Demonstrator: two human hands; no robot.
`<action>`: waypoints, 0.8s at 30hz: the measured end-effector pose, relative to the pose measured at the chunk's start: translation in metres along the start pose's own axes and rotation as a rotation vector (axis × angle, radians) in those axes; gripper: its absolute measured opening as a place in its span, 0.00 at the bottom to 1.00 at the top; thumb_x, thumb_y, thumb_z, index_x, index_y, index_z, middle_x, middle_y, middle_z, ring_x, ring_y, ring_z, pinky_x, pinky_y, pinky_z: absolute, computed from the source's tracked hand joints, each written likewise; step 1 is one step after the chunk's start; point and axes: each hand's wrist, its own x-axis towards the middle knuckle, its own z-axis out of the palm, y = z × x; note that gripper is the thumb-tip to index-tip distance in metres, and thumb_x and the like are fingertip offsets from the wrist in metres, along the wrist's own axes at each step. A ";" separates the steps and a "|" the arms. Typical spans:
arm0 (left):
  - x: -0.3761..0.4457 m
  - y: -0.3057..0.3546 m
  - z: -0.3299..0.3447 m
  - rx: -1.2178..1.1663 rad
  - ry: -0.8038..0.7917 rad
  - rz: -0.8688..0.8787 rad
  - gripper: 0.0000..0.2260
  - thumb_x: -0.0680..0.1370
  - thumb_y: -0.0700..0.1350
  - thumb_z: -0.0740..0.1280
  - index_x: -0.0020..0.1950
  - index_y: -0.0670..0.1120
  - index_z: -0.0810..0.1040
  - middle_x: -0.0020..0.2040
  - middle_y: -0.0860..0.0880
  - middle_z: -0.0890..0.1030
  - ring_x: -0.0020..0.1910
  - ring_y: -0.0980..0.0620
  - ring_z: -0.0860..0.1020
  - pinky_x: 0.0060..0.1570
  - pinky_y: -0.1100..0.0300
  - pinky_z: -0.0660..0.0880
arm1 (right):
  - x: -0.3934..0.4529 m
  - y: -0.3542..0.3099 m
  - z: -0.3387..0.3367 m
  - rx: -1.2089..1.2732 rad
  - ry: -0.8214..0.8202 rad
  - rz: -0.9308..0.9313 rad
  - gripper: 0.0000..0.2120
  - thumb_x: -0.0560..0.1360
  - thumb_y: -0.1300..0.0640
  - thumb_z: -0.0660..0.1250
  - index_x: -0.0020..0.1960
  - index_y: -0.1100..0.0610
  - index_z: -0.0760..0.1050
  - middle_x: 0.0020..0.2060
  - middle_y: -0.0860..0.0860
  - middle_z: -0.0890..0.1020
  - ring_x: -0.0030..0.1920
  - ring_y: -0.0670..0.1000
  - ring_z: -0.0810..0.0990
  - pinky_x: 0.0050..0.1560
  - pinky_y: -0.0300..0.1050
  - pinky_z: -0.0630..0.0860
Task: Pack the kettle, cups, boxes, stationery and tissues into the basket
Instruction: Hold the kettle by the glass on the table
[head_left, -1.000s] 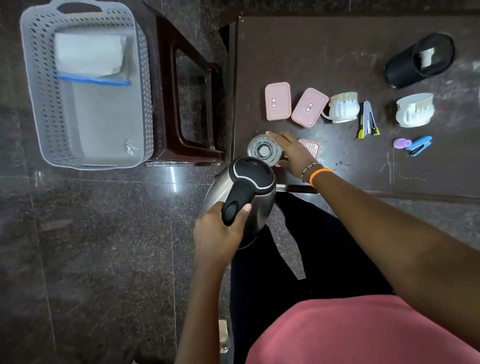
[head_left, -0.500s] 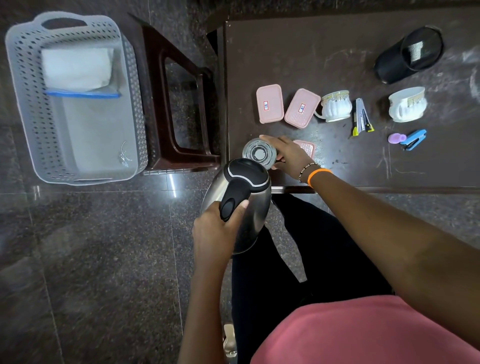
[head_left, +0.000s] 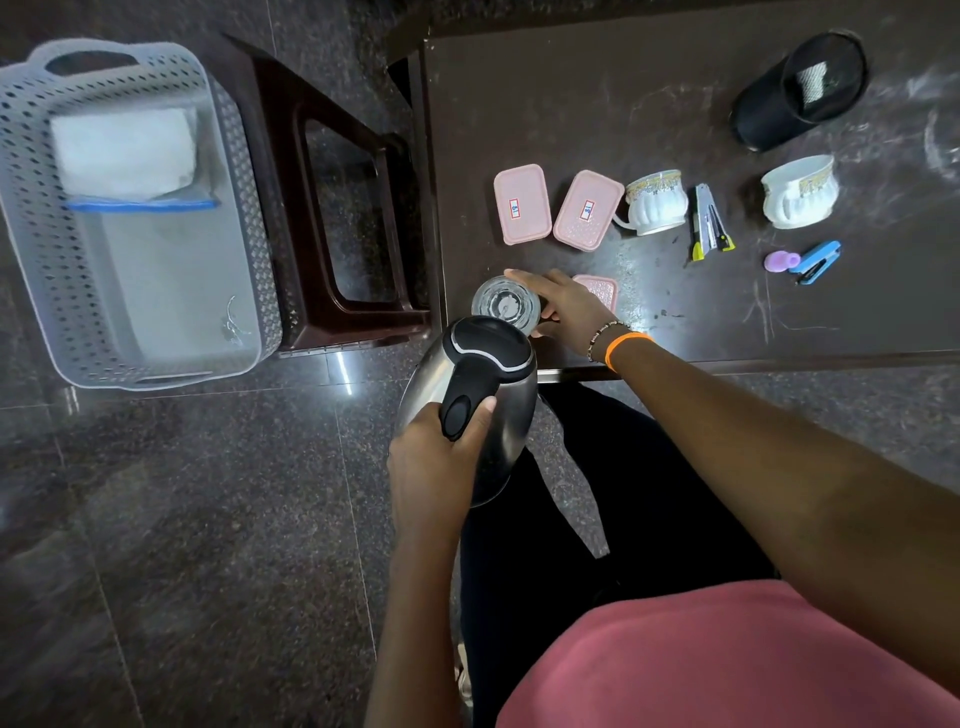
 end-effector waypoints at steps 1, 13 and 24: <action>0.000 0.000 0.000 0.001 0.005 -0.004 0.21 0.70 0.63 0.65 0.28 0.49 0.66 0.25 0.53 0.72 0.26 0.58 0.72 0.26 0.63 0.62 | 0.000 0.000 0.000 0.002 0.000 0.001 0.37 0.68 0.68 0.69 0.72 0.49 0.60 0.59 0.59 0.72 0.57 0.60 0.75 0.61 0.48 0.71; 0.001 0.004 0.000 0.000 -0.022 -0.048 0.22 0.70 0.64 0.65 0.28 0.49 0.65 0.26 0.53 0.71 0.27 0.52 0.71 0.27 0.60 0.63 | 0.003 0.004 0.001 0.002 -0.002 0.003 0.37 0.67 0.66 0.71 0.72 0.49 0.61 0.57 0.60 0.73 0.54 0.61 0.76 0.59 0.47 0.72; 0.002 0.015 -0.001 0.046 -0.035 -0.059 0.23 0.71 0.65 0.64 0.34 0.44 0.71 0.33 0.45 0.78 0.37 0.40 0.78 0.42 0.46 0.77 | 0.006 0.002 0.000 0.041 -0.004 0.018 0.38 0.65 0.68 0.73 0.70 0.49 0.65 0.56 0.60 0.73 0.43 0.61 0.79 0.56 0.57 0.77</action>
